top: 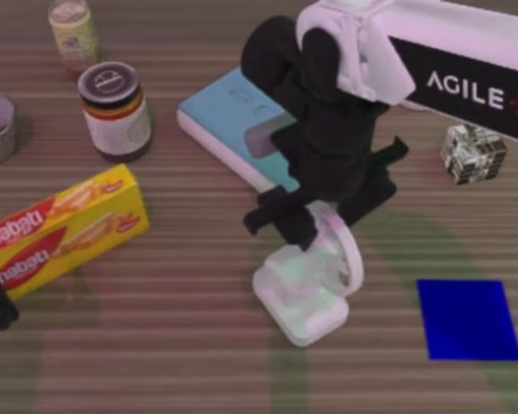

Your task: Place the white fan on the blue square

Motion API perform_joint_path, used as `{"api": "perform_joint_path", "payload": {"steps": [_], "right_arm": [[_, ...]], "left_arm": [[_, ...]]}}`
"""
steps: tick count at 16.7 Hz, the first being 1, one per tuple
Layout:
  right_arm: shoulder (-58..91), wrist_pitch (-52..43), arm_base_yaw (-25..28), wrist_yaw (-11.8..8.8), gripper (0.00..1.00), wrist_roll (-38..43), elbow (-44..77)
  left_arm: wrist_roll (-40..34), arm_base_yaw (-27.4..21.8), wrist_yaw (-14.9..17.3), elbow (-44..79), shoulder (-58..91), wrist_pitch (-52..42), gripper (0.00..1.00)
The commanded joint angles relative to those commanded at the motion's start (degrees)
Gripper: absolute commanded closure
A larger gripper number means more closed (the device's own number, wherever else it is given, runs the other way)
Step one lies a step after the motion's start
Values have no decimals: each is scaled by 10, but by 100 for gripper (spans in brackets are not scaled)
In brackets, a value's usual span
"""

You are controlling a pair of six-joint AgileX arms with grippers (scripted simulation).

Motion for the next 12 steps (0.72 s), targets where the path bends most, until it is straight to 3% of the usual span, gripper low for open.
{"api": "perform_joint_path", "payload": {"steps": [4, 12], "right_arm": [[0, 0, 0, 0, 98, 0, 0], [0, 0, 0, 0, 100, 0, 0]], "left_arm": [[0, 0, 0, 0, 0, 0, 0], [0, 0, 0, 0, 0, 0, 0]]}}
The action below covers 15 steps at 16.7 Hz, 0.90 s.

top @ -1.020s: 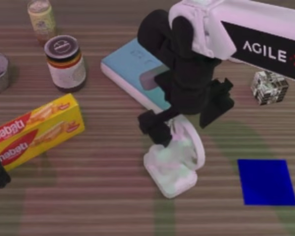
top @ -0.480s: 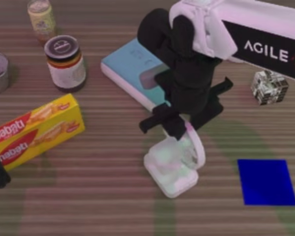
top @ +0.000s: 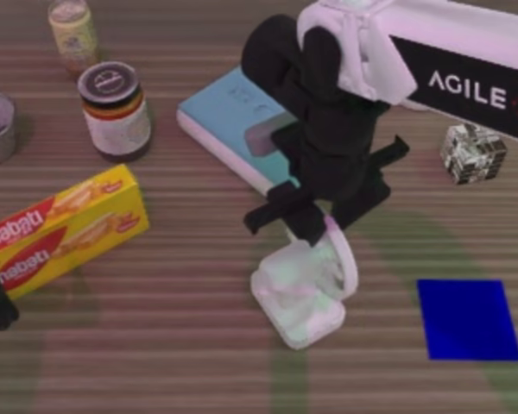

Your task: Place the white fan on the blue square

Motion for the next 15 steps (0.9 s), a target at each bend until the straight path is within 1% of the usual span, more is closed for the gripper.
{"api": "perform_joint_path", "payload": {"steps": [3, 9, 15], "right_arm": [[-3, -10, 0, 1, 100, -1, 10], [0, -112, 3, 1, 100, -1, 115], [-3, -115, -1, 1, 100, 6, 115]], "left_arm": [[0, 0, 0, 0, 0, 0, 0], [0, 0, 0, 0, 0, 0, 0], [0, 0, 0, 0, 0, 0, 0]]}}
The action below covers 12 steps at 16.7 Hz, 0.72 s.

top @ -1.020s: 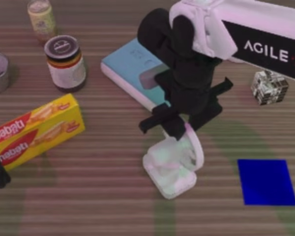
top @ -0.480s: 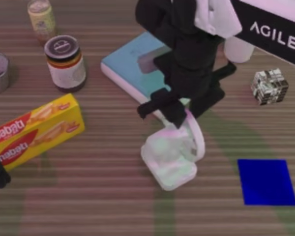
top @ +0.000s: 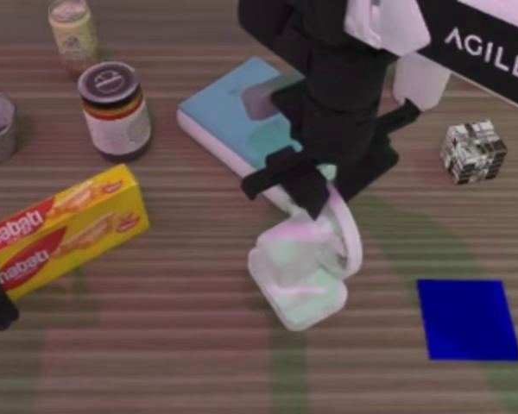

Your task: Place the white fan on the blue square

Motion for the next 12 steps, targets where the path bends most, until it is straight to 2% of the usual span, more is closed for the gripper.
{"api": "perform_joint_path", "payload": {"steps": [3, 5, 8, 12], "right_arm": [[-13, -3, -10, 0, 100, 54, -22], [-29, -5, -22, 0, 100, 120, -44], [-66, -5, -46, -1, 100, 261, -88], [-134, 3, -86, -2, 100, 496, -161]], "left_arm": [[0, 0, 0, 0, 0, 0, 0], [0, 0, 0, 0, 0, 0, 0], [0, 0, 0, 0, 0, 0, 0], [0, 0, 0, 0, 0, 0, 0]]}}
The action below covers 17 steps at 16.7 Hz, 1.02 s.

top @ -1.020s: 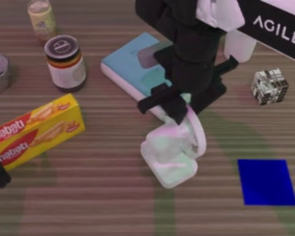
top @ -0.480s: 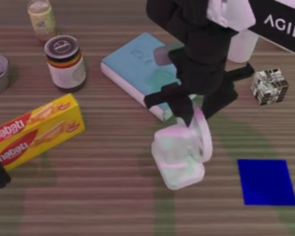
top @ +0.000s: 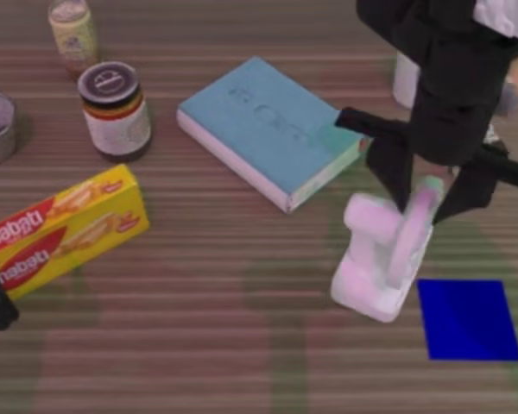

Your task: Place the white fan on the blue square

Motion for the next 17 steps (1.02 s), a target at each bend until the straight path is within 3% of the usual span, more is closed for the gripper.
{"api": "perform_joint_path", "payload": {"steps": [5, 9, 12, 17], "right_arm": [[-96, 17, -54, -2, 100, 288, -105], [-160, 31, -89, -3, 100, 444, -175], [-185, 36, -103, -4, 100, 498, -203], [-186, 37, -102, -3, 100, 503, -205]], "left_arm": [[0, 0, 0, 0, 0, 0, 0], [0, 0, 0, 0, 0, 0, 0], [0, 0, 0, 0, 0, 0, 0], [0, 0, 0, 0, 0, 0, 0]]}}
